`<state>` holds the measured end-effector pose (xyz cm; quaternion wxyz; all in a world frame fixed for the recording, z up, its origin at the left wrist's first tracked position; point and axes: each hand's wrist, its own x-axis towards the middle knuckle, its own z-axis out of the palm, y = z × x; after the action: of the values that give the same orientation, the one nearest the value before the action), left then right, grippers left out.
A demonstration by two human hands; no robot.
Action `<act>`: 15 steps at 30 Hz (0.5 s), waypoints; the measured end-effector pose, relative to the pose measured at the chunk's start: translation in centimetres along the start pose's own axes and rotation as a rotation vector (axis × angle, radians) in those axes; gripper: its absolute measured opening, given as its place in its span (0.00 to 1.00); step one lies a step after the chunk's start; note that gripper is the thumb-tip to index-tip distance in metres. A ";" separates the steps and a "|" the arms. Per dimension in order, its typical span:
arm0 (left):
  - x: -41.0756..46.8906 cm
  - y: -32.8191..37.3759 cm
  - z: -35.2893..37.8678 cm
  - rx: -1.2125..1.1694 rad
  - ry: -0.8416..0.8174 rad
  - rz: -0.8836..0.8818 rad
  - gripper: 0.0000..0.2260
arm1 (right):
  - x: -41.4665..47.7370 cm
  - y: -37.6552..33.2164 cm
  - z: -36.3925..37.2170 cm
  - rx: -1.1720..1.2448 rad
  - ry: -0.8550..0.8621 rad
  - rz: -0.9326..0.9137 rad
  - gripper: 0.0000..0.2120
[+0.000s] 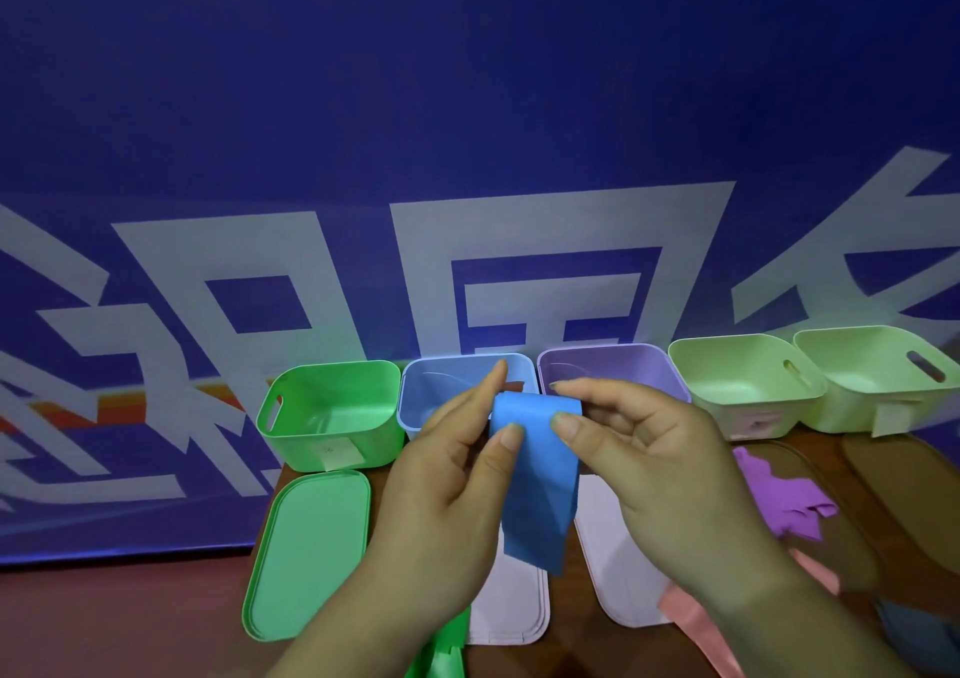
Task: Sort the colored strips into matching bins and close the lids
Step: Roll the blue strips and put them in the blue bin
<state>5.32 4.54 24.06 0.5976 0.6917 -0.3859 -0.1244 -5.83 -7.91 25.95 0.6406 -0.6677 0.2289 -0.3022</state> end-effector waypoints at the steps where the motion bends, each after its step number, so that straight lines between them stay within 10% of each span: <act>1: 0.0 -0.1 0.0 0.004 0.000 0.003 0.19 | 0.1 0.1 0.0 0.010 -0.002 0.008 0.14; 15: 0.1 -0.5 -0.1 -0.031 0.049 0.077 0.19 | 0.7 0.8 0.4 -0.008 0.013 0.000 0.14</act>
<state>5.62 4.48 23.69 0.6219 0.6698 -0.3955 -0.0905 -5.05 -8.17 25.22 0.6365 -0.6683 0.2344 -0.3055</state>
